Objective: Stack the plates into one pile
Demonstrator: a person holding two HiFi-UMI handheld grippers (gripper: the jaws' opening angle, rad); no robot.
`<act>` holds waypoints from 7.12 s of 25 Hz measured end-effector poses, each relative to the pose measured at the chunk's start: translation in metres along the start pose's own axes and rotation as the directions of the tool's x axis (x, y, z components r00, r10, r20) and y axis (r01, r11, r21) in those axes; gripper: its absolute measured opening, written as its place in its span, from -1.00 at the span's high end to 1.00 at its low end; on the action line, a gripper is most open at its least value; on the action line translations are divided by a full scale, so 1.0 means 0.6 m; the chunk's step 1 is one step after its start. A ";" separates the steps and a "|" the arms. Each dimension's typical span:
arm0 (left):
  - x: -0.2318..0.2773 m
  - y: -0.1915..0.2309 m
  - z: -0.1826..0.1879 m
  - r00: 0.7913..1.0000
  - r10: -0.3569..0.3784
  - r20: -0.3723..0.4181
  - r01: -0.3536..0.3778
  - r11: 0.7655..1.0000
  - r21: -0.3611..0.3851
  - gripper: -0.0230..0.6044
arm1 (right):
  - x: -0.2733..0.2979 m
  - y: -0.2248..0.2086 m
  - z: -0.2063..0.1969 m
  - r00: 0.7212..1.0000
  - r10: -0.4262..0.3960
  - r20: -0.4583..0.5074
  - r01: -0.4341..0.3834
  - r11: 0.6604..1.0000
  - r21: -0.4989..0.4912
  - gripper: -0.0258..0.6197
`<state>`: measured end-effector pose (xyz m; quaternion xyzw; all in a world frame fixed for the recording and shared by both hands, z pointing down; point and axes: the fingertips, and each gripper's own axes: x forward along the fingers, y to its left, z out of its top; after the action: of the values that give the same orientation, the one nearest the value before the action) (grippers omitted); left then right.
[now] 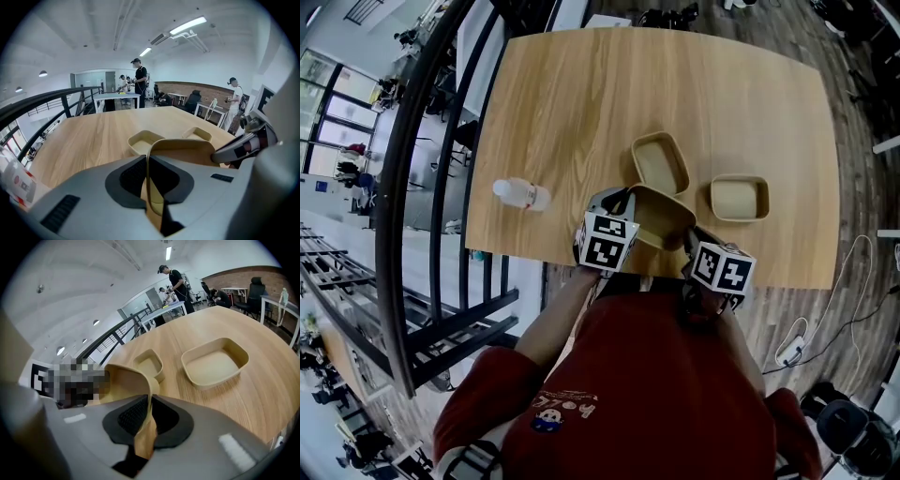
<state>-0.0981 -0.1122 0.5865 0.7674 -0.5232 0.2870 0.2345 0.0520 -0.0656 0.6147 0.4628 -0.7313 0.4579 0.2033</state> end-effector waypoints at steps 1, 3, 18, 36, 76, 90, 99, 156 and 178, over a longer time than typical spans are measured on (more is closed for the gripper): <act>0.000 0.004 0.007 1.000 0.004 0.006 -0.004 1.000 0.005 0.85 | 0.001 0.004 0.005 1.000 0.003 0.005 -0.003 1.000 -0.002 0.80; 0.001 0.013 0.023 1.000 0.012 0.020 -0.012 1.000 0.016 0.85 | 0.005 0.012 0.014 1.000 0.010 0.016 -0.009 1.000 -0.003 0.80; 0.065 0.050 0.163 0.997 -0.024 0.079 0.006 0.976 0.220 0.84 | 0.024 0.043 0.113 0.993 0.032 0.110 -0.040 0.997 0.066 0.77; 0.187 0.049 0.177 0.985 -0.135 -0.111 0.166 0.921 0.353 0.83 | 0.087 0.020 0.113 0.997 -0.007 0.082 -0.021 0.943 0.331 0.77; 0.259 0.029 0.123 0.947 -0.131 -0.292 0.247 0.879 0.408 0.79 | 0.111 -0.024 0.089 0.999 0.020 0.034 -0.037 0.785 0.618 0.80; 0.275 0.031 0.087 0.944 -0.094 -0.317 0.234 0.867 0.439 0.77 | 0.120 -0.036 0.069 0.998 -0.063 0.011 0.045 0.814 0.579 0.75; 0.277 0.042 0.071 0.949 -0.073 -0.306 0.206 0.880 0.428 0.72 | 0.123 -0.037 0.064 0.997 -0.079 0.005 0.062 0.817 0.573 0.72; 0.099 -0.063 0.082 0.994 -0.109 0.018 0.108 0.994 0.032 0.82 | -0.029 -0.093 0.128 0.962 -0.183 0.204 0.167 0.981 0.095 0.81; 0.126 -0.181 0.132 0.990 -0.137 0.039 0.137 0.991 0.003 0.81 | -0.108 -0.188 0.182 0.938 -0.232 0.257 0.229 0.973 0.044 0.82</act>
<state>0.0410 -0.1780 0.5744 0.8072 -0.4736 0.2550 0.2432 0.1947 -0.1449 0.5679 0.6027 -0.6893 0.3712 0.1547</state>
